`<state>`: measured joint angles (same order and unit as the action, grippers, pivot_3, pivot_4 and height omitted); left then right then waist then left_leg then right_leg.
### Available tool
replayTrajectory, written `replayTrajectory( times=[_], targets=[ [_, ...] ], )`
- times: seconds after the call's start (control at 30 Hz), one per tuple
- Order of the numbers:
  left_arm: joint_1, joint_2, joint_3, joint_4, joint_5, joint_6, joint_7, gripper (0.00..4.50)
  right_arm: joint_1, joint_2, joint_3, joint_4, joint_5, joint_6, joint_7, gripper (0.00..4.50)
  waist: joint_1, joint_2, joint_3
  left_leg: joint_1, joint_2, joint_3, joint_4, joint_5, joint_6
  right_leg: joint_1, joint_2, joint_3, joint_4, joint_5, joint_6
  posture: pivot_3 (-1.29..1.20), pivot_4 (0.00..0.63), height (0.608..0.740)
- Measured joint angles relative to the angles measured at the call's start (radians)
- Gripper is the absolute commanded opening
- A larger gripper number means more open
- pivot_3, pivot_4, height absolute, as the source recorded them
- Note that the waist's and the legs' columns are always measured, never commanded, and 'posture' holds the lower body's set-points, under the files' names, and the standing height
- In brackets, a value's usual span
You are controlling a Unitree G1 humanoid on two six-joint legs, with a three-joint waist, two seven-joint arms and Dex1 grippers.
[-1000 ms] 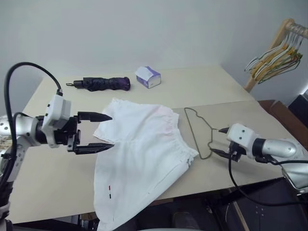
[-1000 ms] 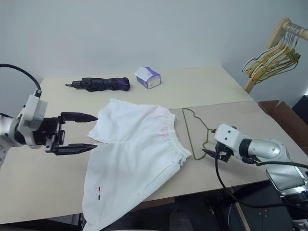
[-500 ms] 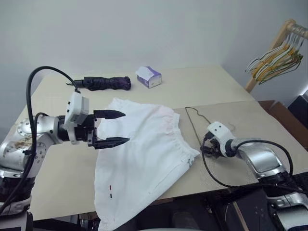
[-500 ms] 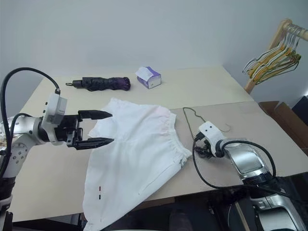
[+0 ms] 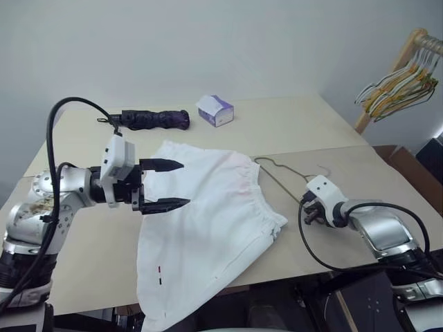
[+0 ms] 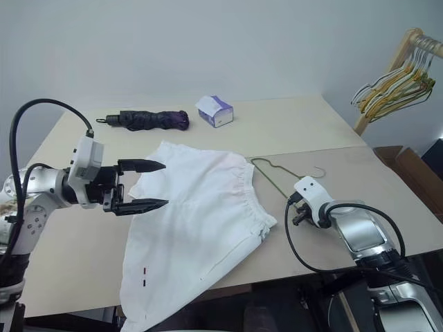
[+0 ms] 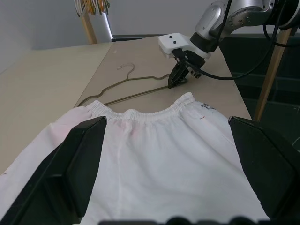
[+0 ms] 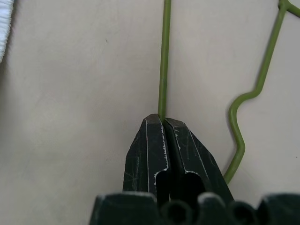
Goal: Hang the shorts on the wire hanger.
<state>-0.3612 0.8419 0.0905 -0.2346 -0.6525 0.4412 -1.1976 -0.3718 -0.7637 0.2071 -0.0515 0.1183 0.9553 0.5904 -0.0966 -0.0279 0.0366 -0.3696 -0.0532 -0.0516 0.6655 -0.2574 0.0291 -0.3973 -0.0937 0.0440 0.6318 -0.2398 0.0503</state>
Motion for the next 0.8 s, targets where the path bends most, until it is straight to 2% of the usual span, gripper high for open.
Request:
replayTrajectory(
  times=[0.1,0.27,0.37,0.43,0.47,0.6,0.67,0.8],
  targets=[
    [-0.033,-0.035,-0.014,0.021,0.026,-0.014,0.011,4.50,0.008,-0.002,-0.016,-0.003,-0.017,-0.005,-0.018,0.04,-0.001,0.000,0.000,-0.001,0.000,0.000,0.000,0.000,0.000,-0.001,0.000,0.000,0.000,0.000,0.000,-0.17,0.000,0.740],
    [-0.113,-0.125,-0.044,0.081,0.072,-0.020,0.087,4.50,-0.007,0.000,-0.108,-0.003,-0.064,-0.028,-0.128,0.04,-0.005,0.000,0.000,-0.003,0.000,0.001,0.000,0.000,0.000,-0.004,0.000,0.001,0.001,0.000,0.000,-0.20,0.000,0.740],
    [-0.176,-0.176,-0.058,0.137,0.101,-0.007,0.143,4.50,-0.004,-0.002,-0.145,-0.006,-0.124,-0.202,-0.205,0.04,-0.013,0.000,0.000,-0.004,-0.001,0.001,0.000,0.000,0.000,-0.005,0.000,0.001,0.001,0.000,0.000,-0.22,0.000,0.740],
    [-0.224,-0.197,-0.068,0.183,0.112,0.017,0.176,4.50,0.017,-0.013,-0.150,-0.015,-0.171,-0.386,-0.240,0.04,-0.026,0.000,0.000,-0.005,-0.001,0.001,0.000,0.000,0.000,-0.006,0.000,0.001,0.001,0.000,0.000,-0.23,0.000,0.740],
    [-0.270,-0.212,-0.074,0.226,0.116,0.045,0.193,4.50,0.050,-0.053,-0.132,-0.017,-0.237,-0.556,-0.269,0.04,-0.030,0.001,0.000,-0.007,-0.001,0.000,0.001,0.000,0.000,-0.007,-0.001,0.001,0.001,0.001,0.001,-0.24,0.000,0.740],
    [-0.415,-0.217,-0.069,0.372,0.121,0.123,0.215,4.50,0.104,-0.198,-0.063,0.030,-0.433,-1.042,-0.336,0.04,-0.062,0.001,0.000,-0.009,-0.002,0.001,0.004,-0.001,0.001,-0.007,-0.001,0.001,0.000,0.001,0.002,-0.25,0.000,0.740],
    [-0.484,-0.214,-0.069,0.444,0.120,0.159,0.190,4.50,0.108,-0.237,-0.022,0.075,-0.534,-1.257,-0.384,0.04,-0.086,0.001,0.000,-0.009,-0.002,0.001,0.004,-0.001,0.001,-0.006,-0.001,0.001,-0.001,0.001,0.003,-0.26,0.000,0.740],
    [-0.534,-0.194,-0.111,0.523,0.137,0.181,0.071,4.50,0.064,-0.266,0.026,0.192,-0.712,-1.543,-0.488,0.04,-0.136,0.001,-0.001,-0.009,-0.002,0.001,0.003,-0.001,0.001,-0.006,-0.001,0.002,0.000,0.001,0.003,-0.27,0.000,0.740]
  ],
)
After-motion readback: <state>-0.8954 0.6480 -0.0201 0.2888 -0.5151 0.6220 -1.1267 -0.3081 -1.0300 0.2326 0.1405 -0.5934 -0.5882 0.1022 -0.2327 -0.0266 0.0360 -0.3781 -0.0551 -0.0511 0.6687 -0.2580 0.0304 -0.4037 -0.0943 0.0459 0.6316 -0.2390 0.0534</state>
